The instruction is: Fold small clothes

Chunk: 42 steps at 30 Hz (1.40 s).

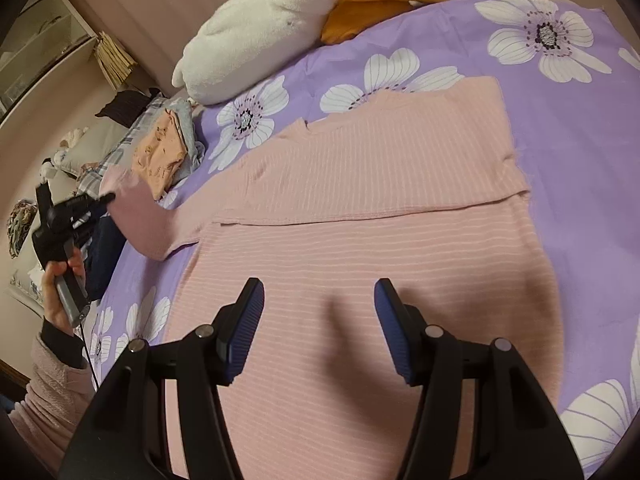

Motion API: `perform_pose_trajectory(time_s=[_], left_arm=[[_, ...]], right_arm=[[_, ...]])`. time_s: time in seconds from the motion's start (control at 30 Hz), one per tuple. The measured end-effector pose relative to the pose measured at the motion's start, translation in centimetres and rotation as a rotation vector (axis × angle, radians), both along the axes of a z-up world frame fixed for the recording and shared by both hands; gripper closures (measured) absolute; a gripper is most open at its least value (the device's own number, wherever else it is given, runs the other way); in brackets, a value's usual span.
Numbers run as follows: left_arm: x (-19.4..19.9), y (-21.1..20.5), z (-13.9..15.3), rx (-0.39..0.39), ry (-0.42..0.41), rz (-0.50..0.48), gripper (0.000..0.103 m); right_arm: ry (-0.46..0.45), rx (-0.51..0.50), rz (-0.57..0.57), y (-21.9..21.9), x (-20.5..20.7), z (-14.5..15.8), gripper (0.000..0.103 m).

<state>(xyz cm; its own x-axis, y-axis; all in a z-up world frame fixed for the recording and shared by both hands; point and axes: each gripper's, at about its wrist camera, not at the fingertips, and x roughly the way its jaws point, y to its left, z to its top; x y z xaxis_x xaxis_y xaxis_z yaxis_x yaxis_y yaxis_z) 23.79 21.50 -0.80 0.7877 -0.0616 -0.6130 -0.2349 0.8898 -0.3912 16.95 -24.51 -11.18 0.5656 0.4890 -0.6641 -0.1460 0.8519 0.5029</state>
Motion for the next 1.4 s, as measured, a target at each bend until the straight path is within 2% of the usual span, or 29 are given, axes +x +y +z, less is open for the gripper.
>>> perform_pose_trajectory(time_s=[0.17, 0.33, 0.5, 0.7, 0.87, 0.9, 0.97, 1.0, 1.03, 1.17, 1.27, 1.33, 1.37, 1.4], left_arm=[[1.1, -8.6, 1.9, 0.040, -0.022, -0.154, 0.092], [1.9, -17.4, 1.5, 0.083, -0.008, -0.292, 0.092], [2.2, -25.9, -2.6, 0.143, 0.078, -0.432, 0.092], [2.2, -30.7, -7.6, 0.187, 0.198, -0.524, 0.092], [1.0, -31.4, -8.8, 0.217, 0.249, -0.570, 0.088], [0.6, -31.0, -8.7, 0.211, 0.249, -0.574, 0.084], [-0.3, -29.9, -8.5, 0.203, 0.238, -0.569, 0.068], [-0.8, -29.1, -8.3, 0.194, 0.235, -0.565, 0.056], [-1.2, -28.6, -8.3, 0.183, 0.230, -0.562, 0.053], [-2.5, -24.7, -7.9, 0.158, 0.224, -0.512, 0.053], [-3.5, -21.5, -7.4, 0.160, 0.215, -0.462, 0.053], [-3.9, -19.7, -7.3, 0.163, 0.217, -0.430, 0.053], [-4.2, -18.5, -7.2, 0.160, 0.217, -0.406, 0.053], [-4.3, -17.5, -7.2, 0.159, 0.218, -0.390, 0.053]], right_arm=[[-0.011, 0.029, -0.040, -2.5, -1.0, 0.3, 0.045], [-0.014, 0.053, -0.081, -5.1, -2.0, 0.0, 0.045], [0.003, 0.075, -0.126, -7.6, -2.6, -0.7, 0.045], [0.004, 0.104, -0.148, -9.0, -2.5, -1.1, 0.039], [0.017, 0.166, -0.141, -9.3, -1.4, -1.1, 0.037], [0.023, 0.183, -0.136, -9.2, -1.0, -1.1, 0.035], [0.044, 0.221, -0.118, -8.6, 0.2, -1.3, 0.034], [0.055, 0.237, -0.113, -8.3, 0.8, -1.4, 0.033], [0.064, 0.251, -0.106, -7.9, 1.3, -1.4, 0.033], [0.112, 0.309, -0.092, -5.9, 4.5, -2.2, 0.033], [0.147, 0.301, -0.096, -4.5, 6.9, -2.9, 0.035], [0.159, 0.274, -0.098, -3.4, 8.5, -3.1, 0.039], [0.175, 0.261, -0.099, -3.0, 9.2, -3.3, 0.046], [0.198, 0.254, -0.094, -2.5, 10.0, -3.6, 0.057]])
